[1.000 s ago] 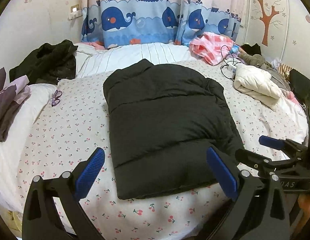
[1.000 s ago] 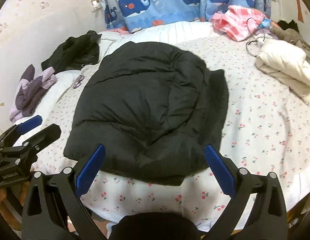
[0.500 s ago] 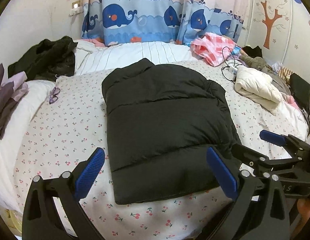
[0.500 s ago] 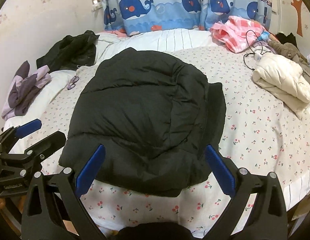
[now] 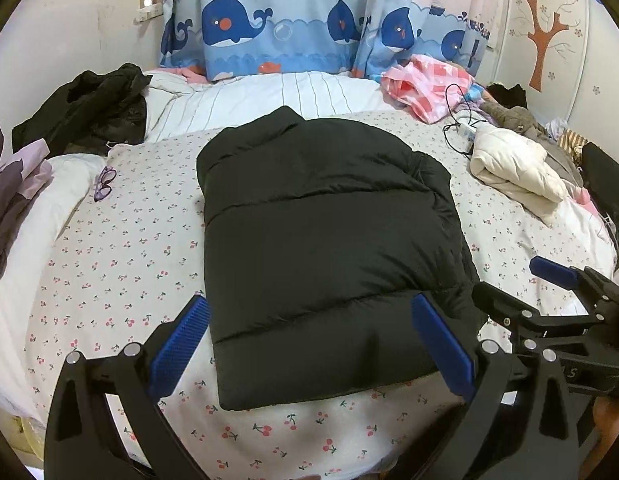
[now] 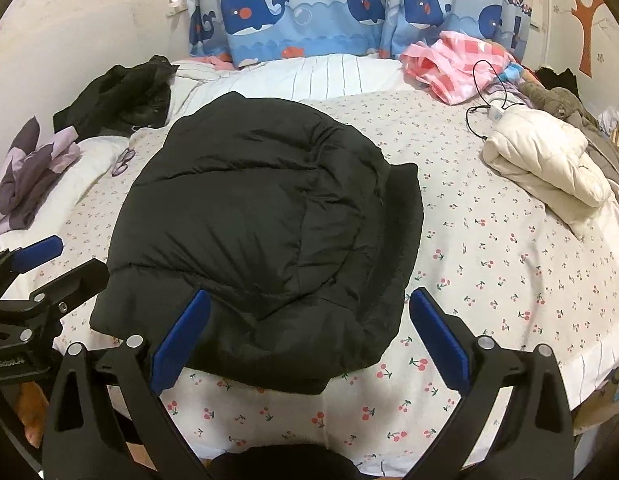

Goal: Fold large clothes

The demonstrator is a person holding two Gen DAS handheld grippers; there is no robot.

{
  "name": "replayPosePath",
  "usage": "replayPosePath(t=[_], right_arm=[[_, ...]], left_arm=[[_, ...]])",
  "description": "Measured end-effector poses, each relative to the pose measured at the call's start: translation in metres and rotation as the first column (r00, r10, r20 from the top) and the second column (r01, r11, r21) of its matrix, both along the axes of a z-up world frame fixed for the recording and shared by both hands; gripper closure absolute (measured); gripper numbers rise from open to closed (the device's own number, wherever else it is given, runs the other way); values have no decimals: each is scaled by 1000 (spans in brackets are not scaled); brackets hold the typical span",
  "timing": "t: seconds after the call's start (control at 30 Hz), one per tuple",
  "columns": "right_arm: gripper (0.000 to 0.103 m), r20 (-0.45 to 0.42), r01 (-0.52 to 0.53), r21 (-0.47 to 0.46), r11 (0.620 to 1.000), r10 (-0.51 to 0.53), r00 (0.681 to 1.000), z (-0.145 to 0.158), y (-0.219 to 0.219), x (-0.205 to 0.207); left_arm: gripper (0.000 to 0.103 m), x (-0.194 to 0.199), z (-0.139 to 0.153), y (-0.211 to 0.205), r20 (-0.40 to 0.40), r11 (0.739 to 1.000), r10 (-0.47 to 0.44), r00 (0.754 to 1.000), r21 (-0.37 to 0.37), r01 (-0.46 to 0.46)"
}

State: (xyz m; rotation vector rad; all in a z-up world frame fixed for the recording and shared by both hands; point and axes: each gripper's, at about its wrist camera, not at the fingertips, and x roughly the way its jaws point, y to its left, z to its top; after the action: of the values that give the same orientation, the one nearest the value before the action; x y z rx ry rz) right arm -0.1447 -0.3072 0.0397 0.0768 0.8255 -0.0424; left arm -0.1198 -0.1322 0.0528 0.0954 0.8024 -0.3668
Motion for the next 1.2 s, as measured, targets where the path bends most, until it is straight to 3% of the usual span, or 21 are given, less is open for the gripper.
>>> replayPosePath(t=[0.63, 1.2], right_arm=[[7, -7, -15, 31, 999, 16, 1000, 6, -5, -24], [7, -45, -38, 21, 999, 39, 998, 3, -1, -25]], left_arm=[[6, -18, 12, -7, 7, 1000, -17, 1000, 15, 16], [6, -20, 4, 3, -34, 998, 44, 998, 37, -43]])
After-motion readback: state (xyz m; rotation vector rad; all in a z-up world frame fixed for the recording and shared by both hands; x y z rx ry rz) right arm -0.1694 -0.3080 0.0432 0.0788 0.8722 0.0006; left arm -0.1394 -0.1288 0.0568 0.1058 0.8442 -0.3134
